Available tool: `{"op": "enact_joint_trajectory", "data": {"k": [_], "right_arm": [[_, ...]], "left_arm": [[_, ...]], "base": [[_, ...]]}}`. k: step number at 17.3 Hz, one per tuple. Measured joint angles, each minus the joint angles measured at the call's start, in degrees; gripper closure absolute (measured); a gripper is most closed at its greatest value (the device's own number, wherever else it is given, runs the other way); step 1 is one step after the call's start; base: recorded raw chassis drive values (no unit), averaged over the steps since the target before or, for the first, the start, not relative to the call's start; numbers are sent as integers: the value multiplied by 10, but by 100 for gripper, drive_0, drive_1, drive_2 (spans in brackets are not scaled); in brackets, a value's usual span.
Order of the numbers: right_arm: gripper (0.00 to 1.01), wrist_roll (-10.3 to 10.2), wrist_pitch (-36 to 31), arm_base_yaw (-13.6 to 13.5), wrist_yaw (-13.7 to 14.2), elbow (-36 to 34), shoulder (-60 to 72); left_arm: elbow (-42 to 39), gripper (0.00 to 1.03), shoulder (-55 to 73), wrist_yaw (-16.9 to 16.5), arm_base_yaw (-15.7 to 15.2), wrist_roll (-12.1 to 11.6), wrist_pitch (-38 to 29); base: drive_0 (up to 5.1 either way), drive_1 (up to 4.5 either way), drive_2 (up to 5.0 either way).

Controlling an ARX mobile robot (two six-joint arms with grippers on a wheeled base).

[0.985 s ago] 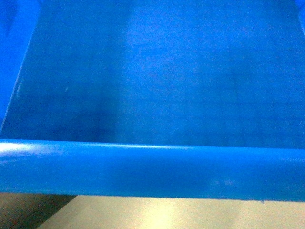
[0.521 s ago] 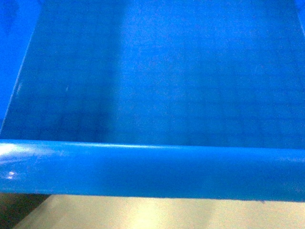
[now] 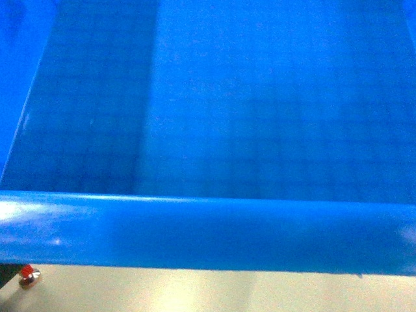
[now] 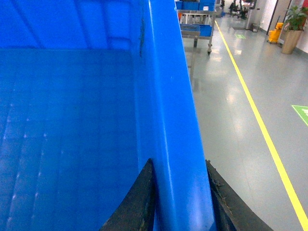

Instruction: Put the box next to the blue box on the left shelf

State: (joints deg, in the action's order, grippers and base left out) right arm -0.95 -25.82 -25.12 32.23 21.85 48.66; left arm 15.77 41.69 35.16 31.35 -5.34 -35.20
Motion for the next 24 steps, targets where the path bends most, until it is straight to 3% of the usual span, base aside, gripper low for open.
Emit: {"op": "enact_joint_trajectory", "data": {"k": [19, 24], "right_arm": [[80, 2, 0, 0, 2, 0, 0], [80, 4, 0, 0, 4, -1, -1]], "left_arm": [[0, 92, 0, -1, 0, 2, 0], [0, 92, -1, 1, 2, 1, 1]], "base": [[-135, -135, -135], [-7, 404, -417]]}}
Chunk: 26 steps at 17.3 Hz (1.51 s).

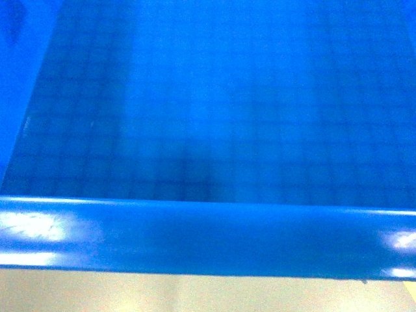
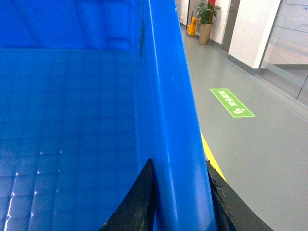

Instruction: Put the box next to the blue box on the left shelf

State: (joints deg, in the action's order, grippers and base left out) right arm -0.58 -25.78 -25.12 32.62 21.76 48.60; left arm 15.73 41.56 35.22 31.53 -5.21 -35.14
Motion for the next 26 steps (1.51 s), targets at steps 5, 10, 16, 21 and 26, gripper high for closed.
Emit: {"op": "enact_joint_trajectory", "data": {"k": [5, 10, 16, 21, 26], "right_arm": [[80, 0, 0, 0, 0, 0, 0], [80, 1, -1, 0, 0, 0, 0], [81, 1, -1, 0, 0, 0, 0], [81, 2, -2, 0, -1, 0, 0], [81, 2, -2, 0, 0, 0, 0]], "left_arm": [[0, 92, 1, 0, 0, 0, 0], [0, 92, 1, 0, 0, 1, -1], [0, 92, 2, 0, 0, 2, 0], [0, 92, 2, 0, 0, 2, -1], [0, 92, 3, 0, 0, 2, -2]], "base": [[-7, 404, -419], [-5, 407, -417], [3, 415, -409], [4, 416, -408], [0, 413, -413]]}}
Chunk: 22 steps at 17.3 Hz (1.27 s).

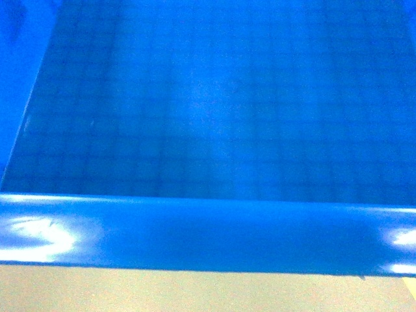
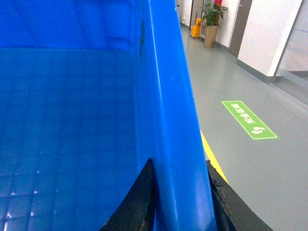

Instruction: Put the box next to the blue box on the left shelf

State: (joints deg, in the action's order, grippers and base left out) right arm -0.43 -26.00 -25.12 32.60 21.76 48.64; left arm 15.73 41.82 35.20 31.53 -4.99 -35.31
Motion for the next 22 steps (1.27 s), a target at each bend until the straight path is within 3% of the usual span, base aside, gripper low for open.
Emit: {"op": "enact_joint_trajectory", "data": {"k": [22], "right_arm": [[81, 0, 2, 0, 1, 0, 0]], "left_arm": [[0, 92, 0, 0, 0, 0, 2]], "base": [[-1, 413, -414]]}}
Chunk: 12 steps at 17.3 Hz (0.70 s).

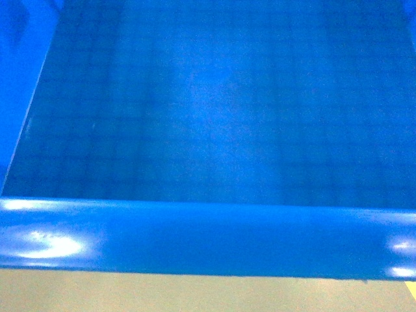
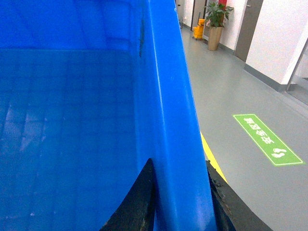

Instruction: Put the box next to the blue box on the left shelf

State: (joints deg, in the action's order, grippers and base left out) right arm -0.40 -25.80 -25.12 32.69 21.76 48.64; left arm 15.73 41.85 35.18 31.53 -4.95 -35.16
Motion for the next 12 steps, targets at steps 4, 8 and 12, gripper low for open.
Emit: {"op": "enact_joint_trajectory", "data": {"k": [4, 8, 12], "right_arm": [[81, 0, 0, 0, -1, 0, 0], [81, 0, -1, 0, -1, 0, 0], [81, 0, 0, 0, -1, 0, 0]], "left_arm": [[0, 92, 0, 0, 0, 0, 0], [0, 92, 0, 0, 0, 0, -1], [0, 92, 0, 0, 0, 0, 0]], "base": [[0, 413, -414], [3, 416, -411], [-1, 413, -414]]}}
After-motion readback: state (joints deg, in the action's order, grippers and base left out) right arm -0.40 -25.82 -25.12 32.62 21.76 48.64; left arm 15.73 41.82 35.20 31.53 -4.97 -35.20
